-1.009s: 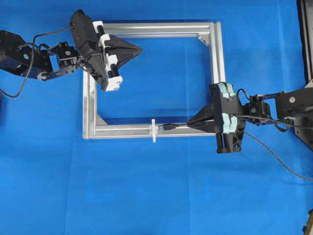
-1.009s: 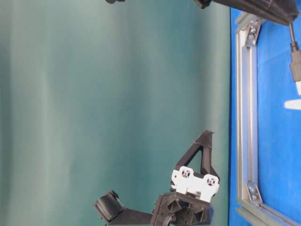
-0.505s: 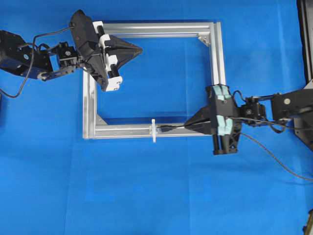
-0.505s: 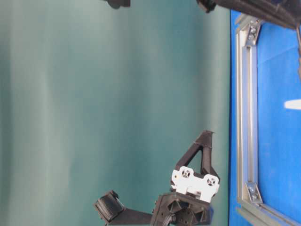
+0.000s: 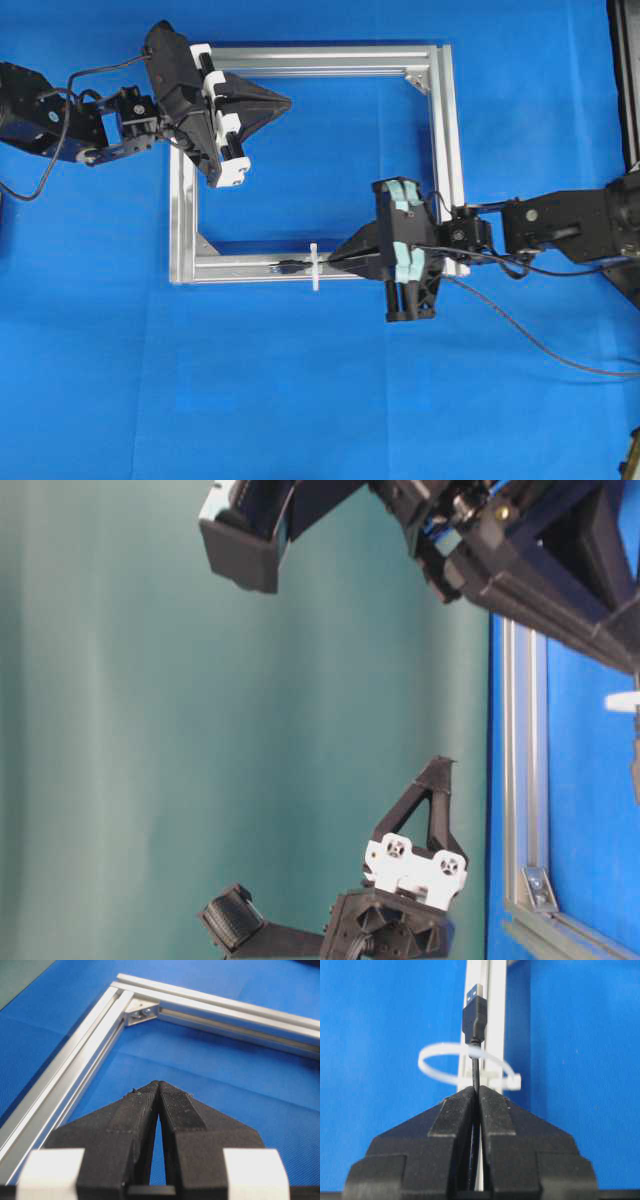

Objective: Insert the wire through the string loop located in the center.
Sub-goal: 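Push the USB plug through the white zip-tie loop with the right gripper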

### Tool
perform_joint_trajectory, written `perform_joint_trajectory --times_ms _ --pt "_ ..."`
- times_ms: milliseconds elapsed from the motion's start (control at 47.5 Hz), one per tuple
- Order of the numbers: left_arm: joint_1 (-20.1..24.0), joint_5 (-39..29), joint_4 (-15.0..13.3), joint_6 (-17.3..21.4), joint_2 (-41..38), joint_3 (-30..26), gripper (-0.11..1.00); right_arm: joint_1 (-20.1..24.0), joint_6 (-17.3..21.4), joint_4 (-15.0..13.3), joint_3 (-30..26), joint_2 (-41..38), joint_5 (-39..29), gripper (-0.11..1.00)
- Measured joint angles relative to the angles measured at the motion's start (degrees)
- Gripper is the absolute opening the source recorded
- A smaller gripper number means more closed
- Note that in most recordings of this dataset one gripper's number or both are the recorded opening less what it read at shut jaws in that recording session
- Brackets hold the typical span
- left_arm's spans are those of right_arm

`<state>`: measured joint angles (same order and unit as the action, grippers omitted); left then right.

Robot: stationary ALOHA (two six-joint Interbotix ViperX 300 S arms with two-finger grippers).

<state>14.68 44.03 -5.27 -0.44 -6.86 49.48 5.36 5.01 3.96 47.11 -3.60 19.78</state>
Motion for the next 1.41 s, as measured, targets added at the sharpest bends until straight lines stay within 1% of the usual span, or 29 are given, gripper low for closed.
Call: perform_joint_trajectory --times_ms 421,589,736,883,988,1178,1304,1409 --pt "0.0 0.0 0.1 0.0 0.0 0.0 0.00 0.0 0.0 0.1 -0.6 -0.6 0.3 -0.02" --pt "-1.5 0.0 0.1 -0.3 0.0 0.1 0.00 0.1 0.0 0.0 -0.6 -0.6 0.3 -0.02" --pt "-5.1 -0.1 0.1 -1.1 0.0 0.8 0.00 0.1 0.0 0.1 -0.6 -0.6 0.3 -0.02" --pt "-10.4 -0.1 0.1 -2.0 0.0 1.6 0.00 0.1 0.0 0.0 -0.6 -0.6 0.3 -0.02" --pt "-13.3 0.0 0.2 -2.4 0.0 2.1 0.00 0.0 0.0 0.1 -0.6 -0.5 0.3 -0.02" --pt "-18.5 -0.1 0.2 -5.2 0.0 2.1 0.00 0.1 0.0 0.0 -0.6 -0.6 0.3 -0.02" --pt "-20.7 0.0 0.2 -7.4 0.0 2.1 0.00 0.1 0.0 0.1 -0.5 -0.6 0.3 -0.02" --pt "-22.0 -0.1 0.1 -8.3 0.0 1.8 0.00 0.1 0.0 0.1 -0.6 -0.6 0.3 -0.02"
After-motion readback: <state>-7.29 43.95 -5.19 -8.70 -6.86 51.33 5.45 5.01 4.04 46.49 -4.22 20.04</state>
